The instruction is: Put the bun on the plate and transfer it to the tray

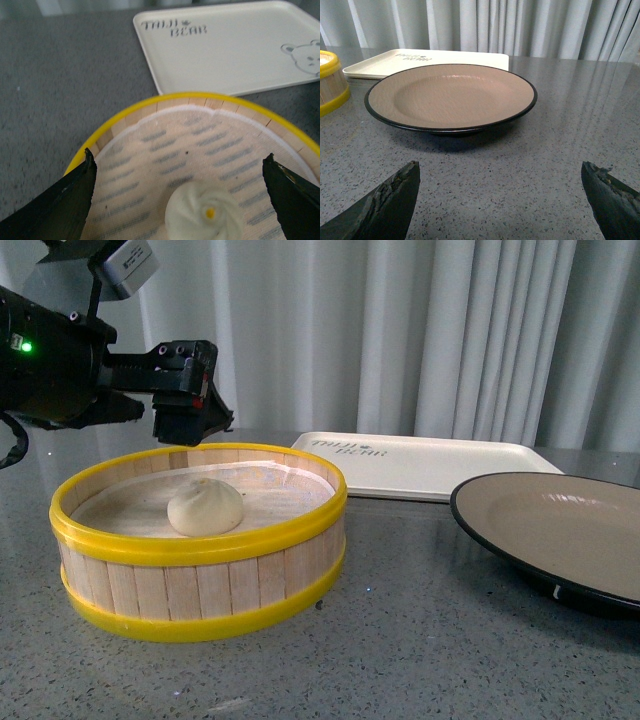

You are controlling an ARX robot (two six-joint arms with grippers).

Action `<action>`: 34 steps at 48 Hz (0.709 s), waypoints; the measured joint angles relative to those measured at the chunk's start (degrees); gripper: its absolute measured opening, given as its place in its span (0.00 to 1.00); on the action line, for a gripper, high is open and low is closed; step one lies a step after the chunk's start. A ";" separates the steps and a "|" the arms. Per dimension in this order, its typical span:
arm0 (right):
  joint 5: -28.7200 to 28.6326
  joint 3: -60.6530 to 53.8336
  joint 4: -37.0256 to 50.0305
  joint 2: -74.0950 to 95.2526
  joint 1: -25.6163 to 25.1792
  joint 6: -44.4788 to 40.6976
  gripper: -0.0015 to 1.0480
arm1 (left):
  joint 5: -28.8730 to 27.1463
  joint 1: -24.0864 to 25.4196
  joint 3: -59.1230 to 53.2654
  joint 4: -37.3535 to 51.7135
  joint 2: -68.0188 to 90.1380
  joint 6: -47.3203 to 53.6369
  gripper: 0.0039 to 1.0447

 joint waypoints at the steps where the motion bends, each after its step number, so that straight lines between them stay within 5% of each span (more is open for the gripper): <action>1: 0.00 0.00 0.00 0.00 0.00 0.00 0.92 | -0.15 0.00 0.00 -0.90 0.00 -0.37 0.94; 34: 0.00 0.00 0.00 0.00 0.00 0.00 0.92 | -3.69 -3.82 1.75 -5.42 2.36 -3.54 0.94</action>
